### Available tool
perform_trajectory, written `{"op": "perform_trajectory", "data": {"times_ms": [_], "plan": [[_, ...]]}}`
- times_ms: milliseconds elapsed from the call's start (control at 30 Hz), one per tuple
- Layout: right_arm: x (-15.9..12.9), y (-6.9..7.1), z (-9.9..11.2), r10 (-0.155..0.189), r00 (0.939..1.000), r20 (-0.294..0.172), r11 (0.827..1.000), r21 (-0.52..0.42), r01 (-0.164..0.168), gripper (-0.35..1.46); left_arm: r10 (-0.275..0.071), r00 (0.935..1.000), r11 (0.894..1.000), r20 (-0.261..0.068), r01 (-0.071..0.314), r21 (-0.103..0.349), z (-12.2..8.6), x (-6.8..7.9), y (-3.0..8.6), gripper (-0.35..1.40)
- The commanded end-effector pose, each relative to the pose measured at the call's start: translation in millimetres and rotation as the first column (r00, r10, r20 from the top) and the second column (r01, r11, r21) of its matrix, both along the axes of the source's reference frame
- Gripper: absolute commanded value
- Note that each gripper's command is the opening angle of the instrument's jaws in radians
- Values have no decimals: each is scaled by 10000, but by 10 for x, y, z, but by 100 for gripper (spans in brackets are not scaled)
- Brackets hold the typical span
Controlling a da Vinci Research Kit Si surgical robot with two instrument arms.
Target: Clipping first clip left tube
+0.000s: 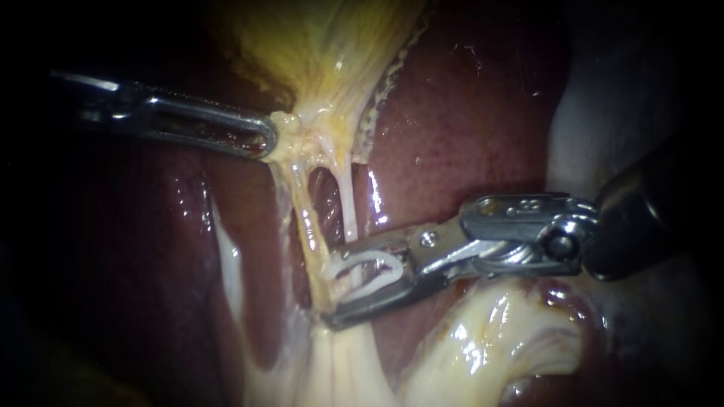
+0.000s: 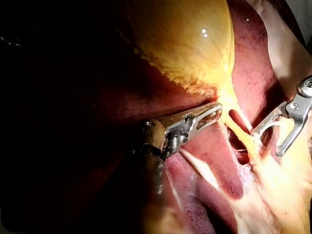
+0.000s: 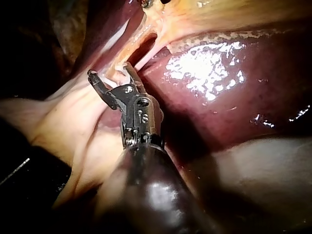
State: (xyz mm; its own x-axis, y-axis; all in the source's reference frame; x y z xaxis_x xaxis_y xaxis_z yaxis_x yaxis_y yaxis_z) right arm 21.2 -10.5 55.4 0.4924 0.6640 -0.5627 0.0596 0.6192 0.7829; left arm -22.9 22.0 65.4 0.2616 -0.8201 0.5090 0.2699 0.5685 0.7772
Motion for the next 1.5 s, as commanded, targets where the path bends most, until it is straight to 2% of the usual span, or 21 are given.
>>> {"op": "perform_trajectory", "data": {"times_ms": [33, 367, 600, 767, 933, 1133, 1333, 1500], "plan": [[0, 0, 2, -6, 10000, 7, 10000, 3, 6, 47, 2, 10000, 10000, 2, -2, -2, 0, 0, 0, -35], [-4, 4, 21, 105, 9999, 134, 9998, 154, -107, 47, 4, 10000, 10000, 3, -4, -2, 0, 0, 0, -35], [-2, 1, 47, 150, 9997, 190, 9998, 85, -151, 47, 4, 10000, 10000, 3, -4, -2, 0, 1, 0, -35], [-1, 6, 62, 208, 9995, 228, 9998, 44, -209, 48, 4, 10000, 10000, 3, -4, -2, -1, 1, 0, -35], [7, 9, 72, 281, 9992, 273, 9996, 12, -281, 49, 2, 10000, 10000, 2, -2, -3, 0, 0, 0, -35], [26, 3, 82, 345, 9988, 347, 9994, -82, -342, 49, 2, 10000, 10000, 1, -2, -5, 0, 0, -1, -35], [40, -2, 82, 251, 9994, -257, 9994, 226, -245, 49, -1, 10000, 10000, -3, 1, -13, 1, -1, -1, -35], [48, -11, 71, 166, 9957, -908, 9984, 552, -116, 49, 0, 10000, 10000, -4, 0, -17, 1, -1, -2, -35]]}}
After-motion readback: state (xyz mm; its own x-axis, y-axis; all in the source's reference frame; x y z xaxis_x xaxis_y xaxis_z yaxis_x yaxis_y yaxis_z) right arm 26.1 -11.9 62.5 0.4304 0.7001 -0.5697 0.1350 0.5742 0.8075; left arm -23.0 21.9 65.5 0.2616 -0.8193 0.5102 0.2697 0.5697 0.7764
